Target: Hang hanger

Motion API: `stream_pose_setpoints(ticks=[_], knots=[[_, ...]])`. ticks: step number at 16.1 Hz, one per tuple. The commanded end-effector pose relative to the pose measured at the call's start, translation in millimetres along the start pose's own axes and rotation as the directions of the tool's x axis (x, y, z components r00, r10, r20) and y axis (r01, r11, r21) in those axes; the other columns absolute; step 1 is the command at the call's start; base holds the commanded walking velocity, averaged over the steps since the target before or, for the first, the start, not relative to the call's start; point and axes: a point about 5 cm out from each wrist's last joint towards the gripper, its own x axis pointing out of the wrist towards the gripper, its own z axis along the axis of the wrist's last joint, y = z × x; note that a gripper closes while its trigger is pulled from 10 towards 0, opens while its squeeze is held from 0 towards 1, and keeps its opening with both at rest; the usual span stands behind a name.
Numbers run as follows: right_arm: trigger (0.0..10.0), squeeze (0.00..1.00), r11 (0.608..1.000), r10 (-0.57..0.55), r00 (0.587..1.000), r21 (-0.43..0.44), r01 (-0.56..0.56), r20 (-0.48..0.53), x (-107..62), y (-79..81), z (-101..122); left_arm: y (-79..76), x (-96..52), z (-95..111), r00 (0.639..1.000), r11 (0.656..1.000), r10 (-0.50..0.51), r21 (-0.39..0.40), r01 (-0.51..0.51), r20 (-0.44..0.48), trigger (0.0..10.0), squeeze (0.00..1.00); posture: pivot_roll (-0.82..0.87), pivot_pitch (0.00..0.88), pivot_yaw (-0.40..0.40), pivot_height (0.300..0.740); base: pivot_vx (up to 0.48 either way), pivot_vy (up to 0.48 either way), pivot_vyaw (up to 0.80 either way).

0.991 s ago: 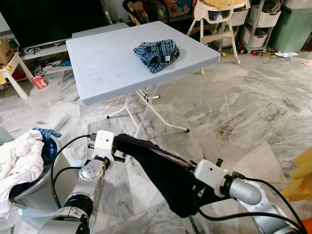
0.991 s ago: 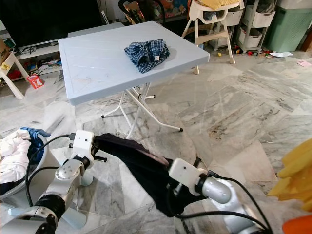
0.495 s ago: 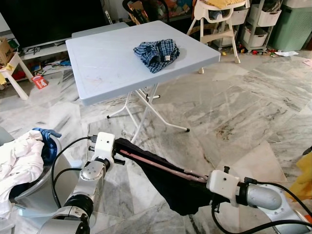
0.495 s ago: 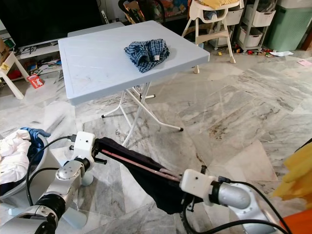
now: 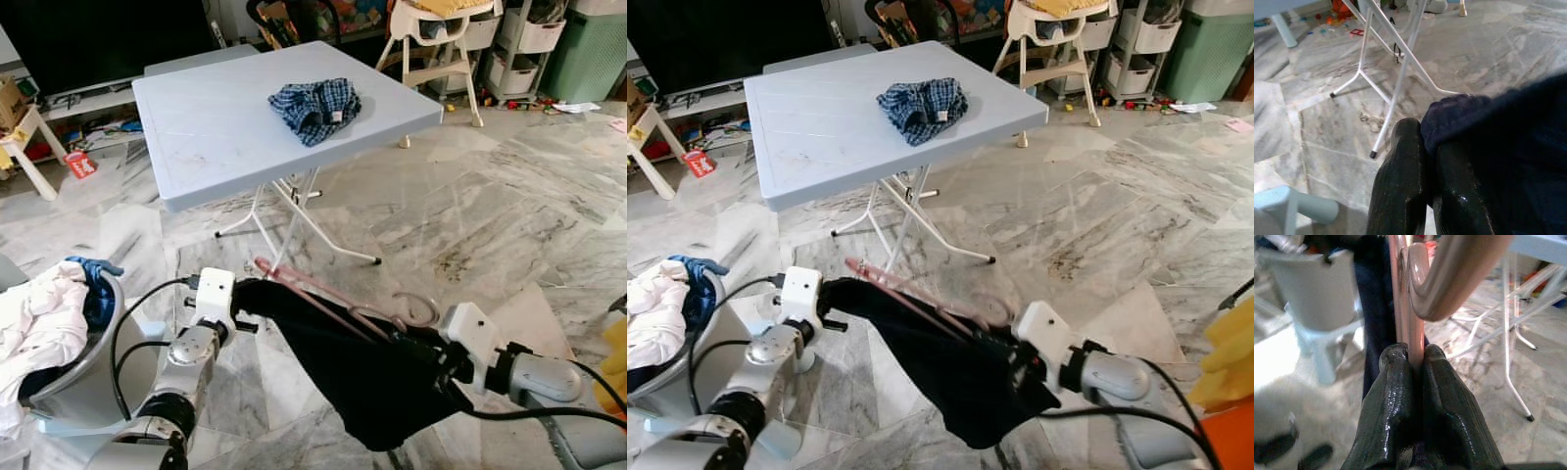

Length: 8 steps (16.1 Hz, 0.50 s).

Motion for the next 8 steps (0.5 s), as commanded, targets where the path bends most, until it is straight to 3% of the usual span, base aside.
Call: stream_pose_setpoints(ticks=[1,2,5,7,8], knots=[[10.0,0.0,0.991,-0.131,0.989,0.034,0.129,0.075,-1.2,-16.6,14.7,8.4,-3.4,-3.3,0.999,0.999,0.039,-0.026,-0.039,-0.005,0.0,0.0,-0.19,0.0,0.114,0.74,0.0,0.0,0.0],[10.0,0.0,0.962,-0.239,0.96,0.166,0.215,0.142,10.9,-19.0,23.4,-6.8,-3.3,-7.2,1.0,0.999,-0.012,-0.031,0.012,-0.006,0.0,0.0,-0.19,0.0,0.111,0.74,0.0,0.0,0.0],[10.0,0.0,0.91,-0.298,0.927,0.362,0.204,0.227,27.7,-12.1,38.4,-29.8,-1.5,-8.8,0.997,0.995,-0.074,-0.06,0.074,-0.003,0.0,0.0,-0.19,0.0,0.11,0.74,0.0,0.0,0.0],[10.0,0.0,0.894,-0.289,0.922,0.417,0.164,0.256,34.8,-7.0,44.3,-39.5,0.7,-5.8,0.995,0.993,-0.104,-0.064,0.104,0.006,0.0,0.0,-0.19,0.0,0.109,0.74,0.0,0.0,0.0],[10.0,0.0,0.911,-0.224,0.935,0.4,0.1,0.276,37.3,0.8,48.0,-41.4,2.5,-2.5,0.994,0.993,-0.105,-0.061,0.105,0.013,0.0,0.0,-0.19,0.0,0.11,0.74,0.0,0.0,0.0]])
